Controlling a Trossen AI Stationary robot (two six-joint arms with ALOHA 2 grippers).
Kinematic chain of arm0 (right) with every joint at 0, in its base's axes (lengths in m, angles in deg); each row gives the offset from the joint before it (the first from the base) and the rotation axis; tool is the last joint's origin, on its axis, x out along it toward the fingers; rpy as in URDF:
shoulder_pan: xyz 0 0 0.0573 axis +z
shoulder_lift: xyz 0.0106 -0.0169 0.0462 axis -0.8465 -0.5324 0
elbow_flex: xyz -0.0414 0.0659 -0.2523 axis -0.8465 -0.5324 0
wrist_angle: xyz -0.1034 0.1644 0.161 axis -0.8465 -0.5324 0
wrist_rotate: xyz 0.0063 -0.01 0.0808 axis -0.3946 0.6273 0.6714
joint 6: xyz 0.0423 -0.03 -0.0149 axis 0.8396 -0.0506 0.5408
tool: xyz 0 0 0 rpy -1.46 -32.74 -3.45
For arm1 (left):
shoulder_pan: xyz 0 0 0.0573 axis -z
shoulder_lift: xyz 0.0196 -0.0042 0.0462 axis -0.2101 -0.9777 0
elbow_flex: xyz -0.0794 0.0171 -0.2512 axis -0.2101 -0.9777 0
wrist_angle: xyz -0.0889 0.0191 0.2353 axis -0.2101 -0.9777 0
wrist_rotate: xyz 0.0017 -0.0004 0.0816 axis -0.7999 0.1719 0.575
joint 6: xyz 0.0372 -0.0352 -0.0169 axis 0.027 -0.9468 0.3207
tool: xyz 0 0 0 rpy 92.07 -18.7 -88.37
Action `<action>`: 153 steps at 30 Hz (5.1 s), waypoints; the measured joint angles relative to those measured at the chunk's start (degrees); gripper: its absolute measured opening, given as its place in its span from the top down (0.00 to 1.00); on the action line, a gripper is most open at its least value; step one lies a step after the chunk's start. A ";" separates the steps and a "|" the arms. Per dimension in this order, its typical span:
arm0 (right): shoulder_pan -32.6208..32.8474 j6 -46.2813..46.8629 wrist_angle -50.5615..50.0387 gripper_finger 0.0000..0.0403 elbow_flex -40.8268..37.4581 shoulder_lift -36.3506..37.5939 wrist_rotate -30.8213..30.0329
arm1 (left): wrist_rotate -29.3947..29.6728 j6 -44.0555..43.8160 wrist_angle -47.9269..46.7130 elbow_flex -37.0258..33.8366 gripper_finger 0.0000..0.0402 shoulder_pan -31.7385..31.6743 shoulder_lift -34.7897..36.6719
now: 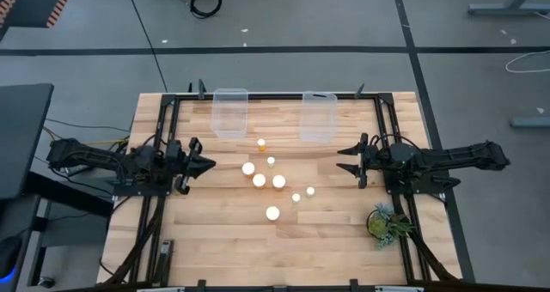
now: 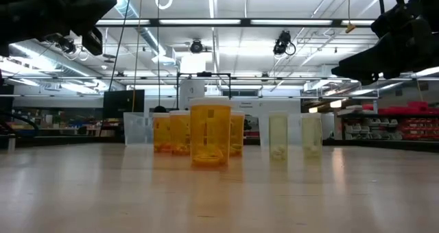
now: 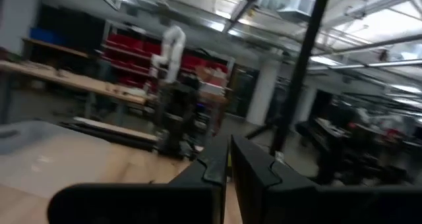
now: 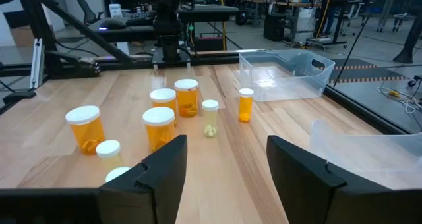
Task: Pick and place medicine bottles into bin by pill shape (circle, oval)
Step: Put the orange capsule bottle into the left transparent bin
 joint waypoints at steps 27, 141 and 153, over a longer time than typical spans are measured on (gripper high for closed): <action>0.00 0.00 0.00 0.46 0.00 0.02 0.00 | 9.53 5.74 -7.58 13.48 0.95 -0.04 -18.90; 0.00 0.00 -0.77 0.46 0.00 -0.44 0.00 | 2.29 -7.29 -93.94 70.28 0.24 -5.62 -72.10; 0.00 0.00 -1.02 0.46 0.00 -1.16 0.00 | 3.43 -4.01 -93.40 70.30 0.16 -5.14 -77.28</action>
